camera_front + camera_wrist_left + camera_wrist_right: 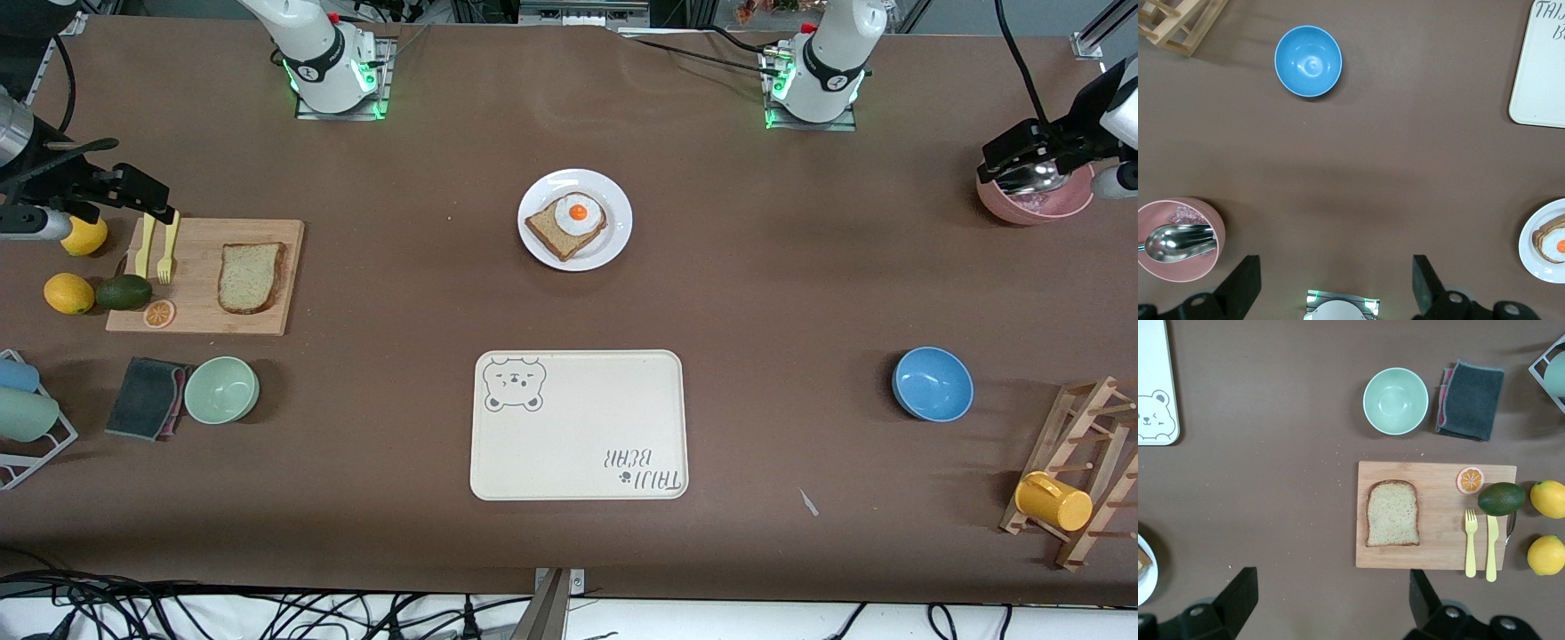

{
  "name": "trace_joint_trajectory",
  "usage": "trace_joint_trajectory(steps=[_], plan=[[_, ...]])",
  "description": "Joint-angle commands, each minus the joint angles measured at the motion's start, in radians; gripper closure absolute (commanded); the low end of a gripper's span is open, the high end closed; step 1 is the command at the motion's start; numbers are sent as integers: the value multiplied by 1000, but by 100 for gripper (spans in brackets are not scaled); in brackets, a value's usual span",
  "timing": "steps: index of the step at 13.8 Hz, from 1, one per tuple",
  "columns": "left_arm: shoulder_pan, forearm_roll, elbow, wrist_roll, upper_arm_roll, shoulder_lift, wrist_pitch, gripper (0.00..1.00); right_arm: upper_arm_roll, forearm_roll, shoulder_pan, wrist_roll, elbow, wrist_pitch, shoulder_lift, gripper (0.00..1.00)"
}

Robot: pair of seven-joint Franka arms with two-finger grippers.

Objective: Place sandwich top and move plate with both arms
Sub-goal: 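Reach the right gripper down to the bread slice on the board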

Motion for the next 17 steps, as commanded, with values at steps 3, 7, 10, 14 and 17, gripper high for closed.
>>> trace_joint_trajectory(steps=[3, 7, 10, 14, 17], plan=[[-12, 15, -10, 14, 10, -15, 9, 0, 6, -21, 25, 5, -10, -59, 41, 0], [-12, 15, -10, 15, 10, -15, 9, 0, 6, -133, 114, 16, -22, -53, 150, 0], [-12, 15, -10, 14, 10, -13, 9, 0, 6, -179, 133, 112, -122, 10, 182, 0], [-12, 15, -10, 14, 10, -13, 9, 0, 6, -253, 133, 197, -355, 257, 165, 5], [-15, 15, -12, 15, 10, -13, 9, 0, 0, -356, 133, 300, -522, 468, 164, 13]])
